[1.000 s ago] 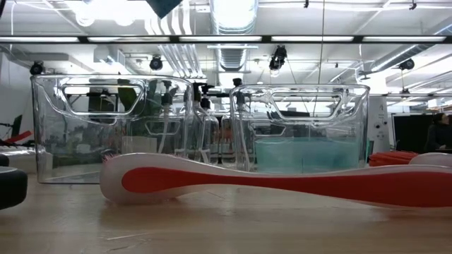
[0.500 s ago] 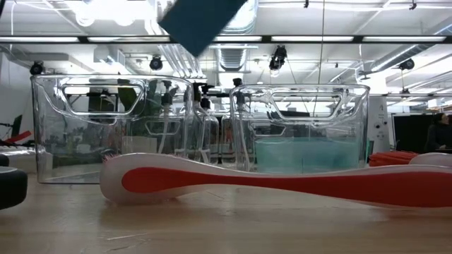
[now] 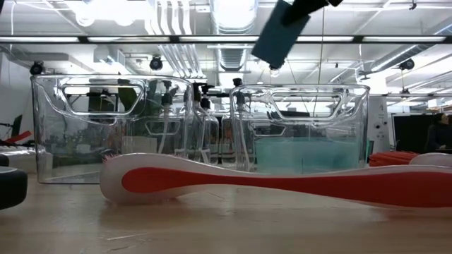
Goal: Pick & Place Kitchen Sink Supplies
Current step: Put the blue sponge into the green bin
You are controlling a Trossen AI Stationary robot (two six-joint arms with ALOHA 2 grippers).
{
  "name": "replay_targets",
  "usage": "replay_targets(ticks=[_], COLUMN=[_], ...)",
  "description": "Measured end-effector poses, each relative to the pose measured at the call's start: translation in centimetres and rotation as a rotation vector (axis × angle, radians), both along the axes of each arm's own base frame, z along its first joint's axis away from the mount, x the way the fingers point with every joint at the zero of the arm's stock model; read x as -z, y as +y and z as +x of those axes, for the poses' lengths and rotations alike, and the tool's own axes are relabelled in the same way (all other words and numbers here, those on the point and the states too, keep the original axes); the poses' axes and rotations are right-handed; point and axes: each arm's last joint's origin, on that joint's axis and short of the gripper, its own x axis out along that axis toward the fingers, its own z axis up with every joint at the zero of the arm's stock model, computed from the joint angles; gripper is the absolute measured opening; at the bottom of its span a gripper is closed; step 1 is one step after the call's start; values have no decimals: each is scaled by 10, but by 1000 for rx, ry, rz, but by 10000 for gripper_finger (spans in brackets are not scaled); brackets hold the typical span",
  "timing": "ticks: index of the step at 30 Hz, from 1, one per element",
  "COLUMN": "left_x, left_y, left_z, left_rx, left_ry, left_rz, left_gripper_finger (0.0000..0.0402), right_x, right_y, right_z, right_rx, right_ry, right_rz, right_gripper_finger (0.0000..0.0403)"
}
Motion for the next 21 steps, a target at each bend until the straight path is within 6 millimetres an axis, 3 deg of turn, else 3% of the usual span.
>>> replay_targets(ticks=[11, 18, 21], left_x=[10, 11, 11], left_y=[-2, -3, -3], left_z=[0, 0, 0], left_rx=[1, 0, 0], left_ry=[8, 0, -1], left_rz=[-16, -24, -25], left_gripper_finger=[213, 213, 214], right_x=[-7, 13, 24], right_y=[-93, -156, -179], right_z=[-36, -48, -50], right_rx=[350, 494, 475], right_ry=[-123, -41, -27], right_rz=[77, 154, 187], right_gripper_finger=[18, 18, 18])
